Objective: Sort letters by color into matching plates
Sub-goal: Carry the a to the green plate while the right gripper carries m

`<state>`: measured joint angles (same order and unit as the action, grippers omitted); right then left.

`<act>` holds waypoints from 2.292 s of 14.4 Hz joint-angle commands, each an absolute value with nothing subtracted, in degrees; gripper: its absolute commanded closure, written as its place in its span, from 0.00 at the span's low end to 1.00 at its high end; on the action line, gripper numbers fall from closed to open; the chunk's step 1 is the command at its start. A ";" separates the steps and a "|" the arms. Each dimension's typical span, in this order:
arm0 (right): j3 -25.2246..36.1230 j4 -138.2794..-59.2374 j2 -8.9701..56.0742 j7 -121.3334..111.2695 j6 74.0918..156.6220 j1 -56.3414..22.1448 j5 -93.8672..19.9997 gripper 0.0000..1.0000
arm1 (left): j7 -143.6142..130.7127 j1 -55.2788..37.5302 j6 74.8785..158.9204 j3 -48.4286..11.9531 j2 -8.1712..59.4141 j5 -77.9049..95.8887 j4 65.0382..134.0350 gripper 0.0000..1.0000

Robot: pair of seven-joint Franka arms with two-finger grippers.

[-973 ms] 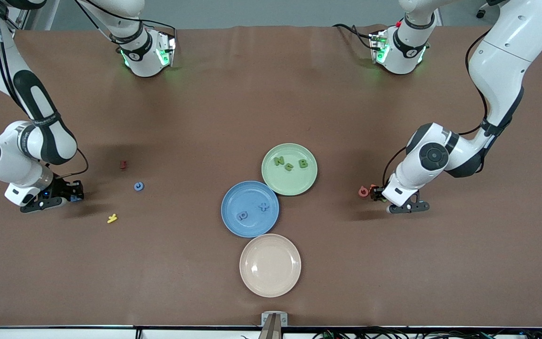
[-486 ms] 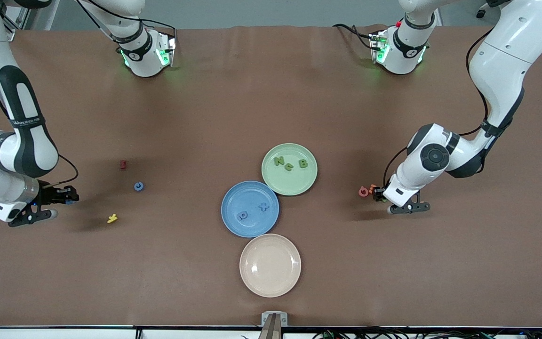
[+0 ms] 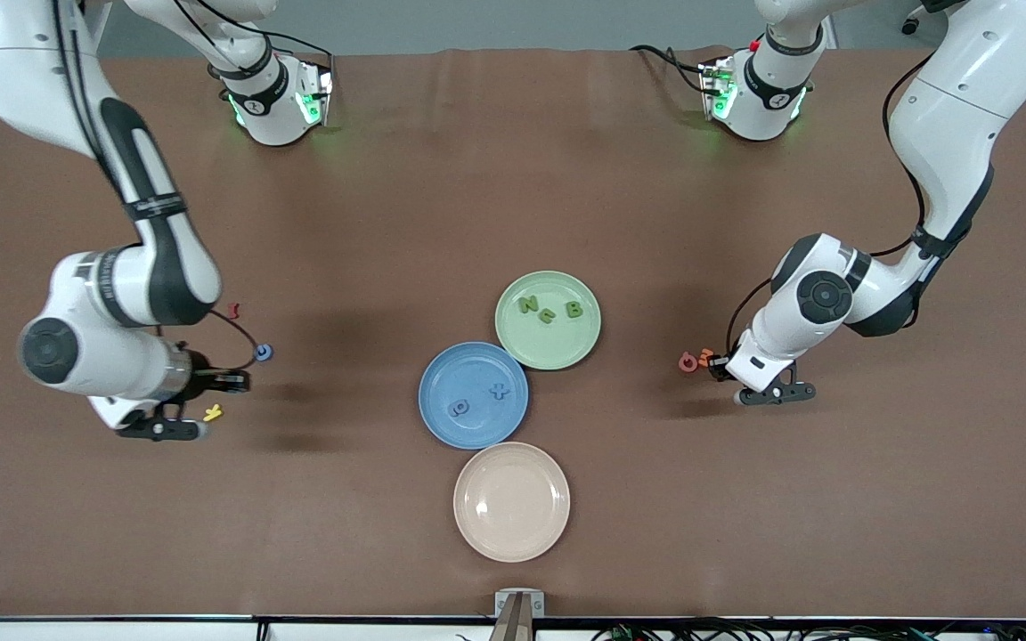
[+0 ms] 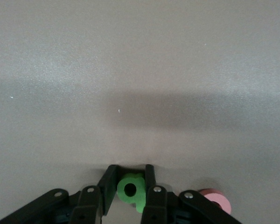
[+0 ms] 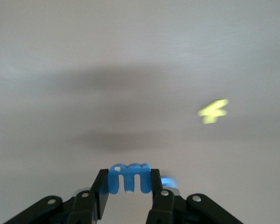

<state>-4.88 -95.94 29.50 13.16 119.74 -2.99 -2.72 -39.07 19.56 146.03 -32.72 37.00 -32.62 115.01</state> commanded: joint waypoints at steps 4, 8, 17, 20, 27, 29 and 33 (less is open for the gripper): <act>-4.04 -87.11 36.37 42.32 119.53 -18.08 -3.25 0.97 | -39.55 19.86 146.69 -32.87 36.83 -34.01 114.96 0.84; -4.04 -86.13 39.45 54.99 124.79 -23.63 -3.51 0.97 | -39.55 19.86 146.16 -32.87 36.30 -34.01 114.44 0.87; -4.04 -77.35 48.68 68.98 128.67 -30.93 -3.34 0.97 | -45.85 18.81 132.20 -39.71 34.28 -33.05 109.69 0.87; -4.04 -77.17 49.22 69.96 129.46 -31.81 -3.25 0.97 | -53.06 16.01 130.69 -42.10 34.45 -33.05 108.55 0.87; -3.78 -77.25 49.22 69.70 129.20 -31.82 -2.55 0.00 | -67.41 0.11 130.08 -42.10 36.74 -27.09 104.33 0.87; -3.69 -77.26 49.13 69.61 129.20 -31.73 -2.37 0.00 | -69.25 -4.20 130.08 -41.75 37.18 -24.44 103.80 0.87; -3.52 -77.26 48.17 67.34 128.76 -30.68 -0.54 0.00 | -71.54 -8.95 130.08 -40.79 38.40 -24.87 104.06 0.87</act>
<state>-3.50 -78.36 48.49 68.79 129.78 -31.35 -2.24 -71.50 -7.48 131.18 -41.76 37.27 -25.42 105.28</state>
